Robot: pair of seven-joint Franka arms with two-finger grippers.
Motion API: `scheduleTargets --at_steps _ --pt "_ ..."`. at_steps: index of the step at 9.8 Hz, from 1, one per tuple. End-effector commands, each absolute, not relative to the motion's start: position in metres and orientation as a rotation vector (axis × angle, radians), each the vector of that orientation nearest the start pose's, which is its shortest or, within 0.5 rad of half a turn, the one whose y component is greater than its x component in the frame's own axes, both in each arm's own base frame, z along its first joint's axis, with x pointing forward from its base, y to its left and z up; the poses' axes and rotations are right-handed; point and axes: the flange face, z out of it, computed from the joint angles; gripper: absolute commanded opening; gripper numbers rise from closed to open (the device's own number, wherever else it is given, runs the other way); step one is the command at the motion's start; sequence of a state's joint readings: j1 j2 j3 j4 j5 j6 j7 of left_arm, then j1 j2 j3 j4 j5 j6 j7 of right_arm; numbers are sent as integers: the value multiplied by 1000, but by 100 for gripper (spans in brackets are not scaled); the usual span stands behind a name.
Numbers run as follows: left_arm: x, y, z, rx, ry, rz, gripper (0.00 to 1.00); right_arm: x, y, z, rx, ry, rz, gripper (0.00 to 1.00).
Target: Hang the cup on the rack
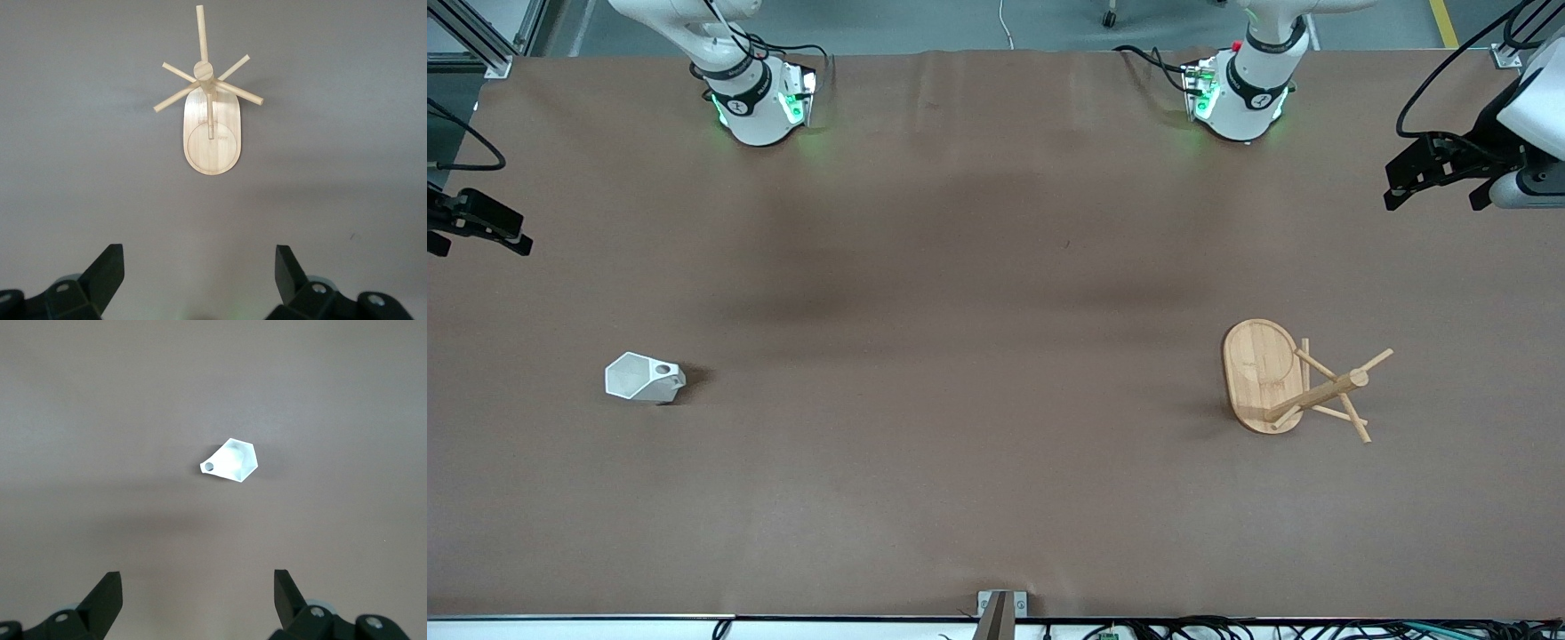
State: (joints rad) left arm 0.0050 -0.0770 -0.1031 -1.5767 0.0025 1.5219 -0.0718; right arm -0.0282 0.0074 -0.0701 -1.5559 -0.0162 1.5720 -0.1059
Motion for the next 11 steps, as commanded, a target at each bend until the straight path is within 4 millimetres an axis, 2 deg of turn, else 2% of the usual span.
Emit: scheduleTargets --at_steps 1,11 --pt "527 -56 645 -3129 67 42 100 549 -55 629 -3160 14 -19 100" --pt "527 -53 646 -3132 62 38 100 550 -51 630 -3173 -2 -25 100"
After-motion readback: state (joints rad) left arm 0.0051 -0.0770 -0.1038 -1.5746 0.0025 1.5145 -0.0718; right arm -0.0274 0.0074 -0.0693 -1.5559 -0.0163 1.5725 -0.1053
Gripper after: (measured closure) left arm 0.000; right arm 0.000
